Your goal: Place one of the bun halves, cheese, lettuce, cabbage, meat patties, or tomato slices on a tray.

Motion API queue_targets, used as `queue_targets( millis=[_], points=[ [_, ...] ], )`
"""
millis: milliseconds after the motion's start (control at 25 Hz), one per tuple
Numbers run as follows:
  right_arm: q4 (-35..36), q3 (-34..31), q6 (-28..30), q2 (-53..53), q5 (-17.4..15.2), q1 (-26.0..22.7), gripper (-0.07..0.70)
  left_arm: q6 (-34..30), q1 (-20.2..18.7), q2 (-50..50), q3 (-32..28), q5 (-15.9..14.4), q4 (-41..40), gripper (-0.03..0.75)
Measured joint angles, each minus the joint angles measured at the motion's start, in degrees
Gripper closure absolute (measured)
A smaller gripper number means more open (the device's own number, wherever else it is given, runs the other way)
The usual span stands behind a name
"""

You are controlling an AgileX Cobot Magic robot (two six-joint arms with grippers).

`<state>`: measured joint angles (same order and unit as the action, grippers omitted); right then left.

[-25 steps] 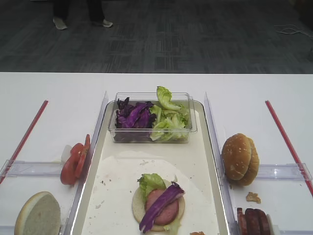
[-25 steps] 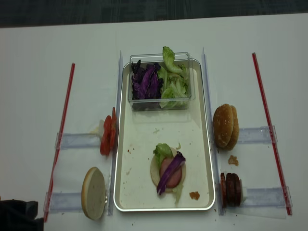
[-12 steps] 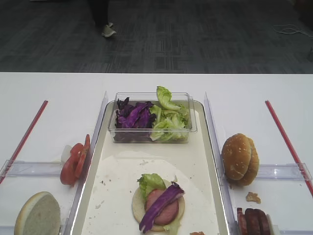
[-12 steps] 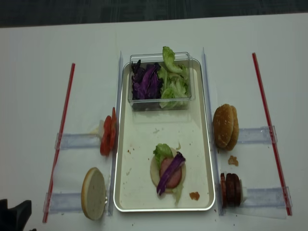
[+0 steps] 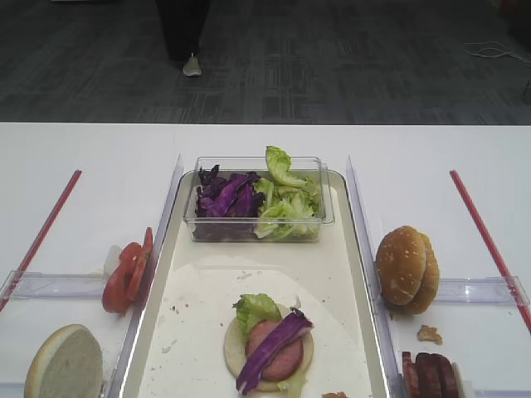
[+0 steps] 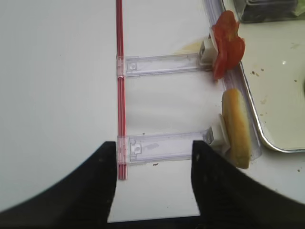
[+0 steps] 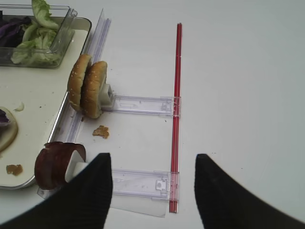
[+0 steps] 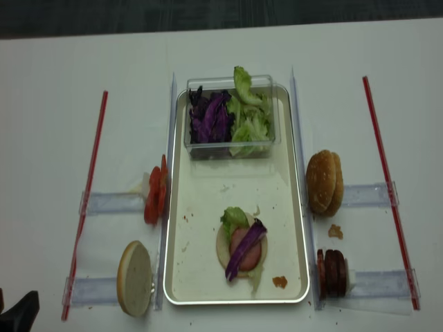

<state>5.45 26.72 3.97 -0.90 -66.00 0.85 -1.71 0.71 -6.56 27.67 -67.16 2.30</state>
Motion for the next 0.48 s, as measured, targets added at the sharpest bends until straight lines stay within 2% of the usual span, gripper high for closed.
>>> queue_targets(
  millis=[480],
  points=[
    [0.0, 0.0, 0.0, 0.0, 0.0, 0.0, 0.22, 2.53, -0.09, 7.28, 0.0, -0.36, -0.51, 0.374]
  ],
)
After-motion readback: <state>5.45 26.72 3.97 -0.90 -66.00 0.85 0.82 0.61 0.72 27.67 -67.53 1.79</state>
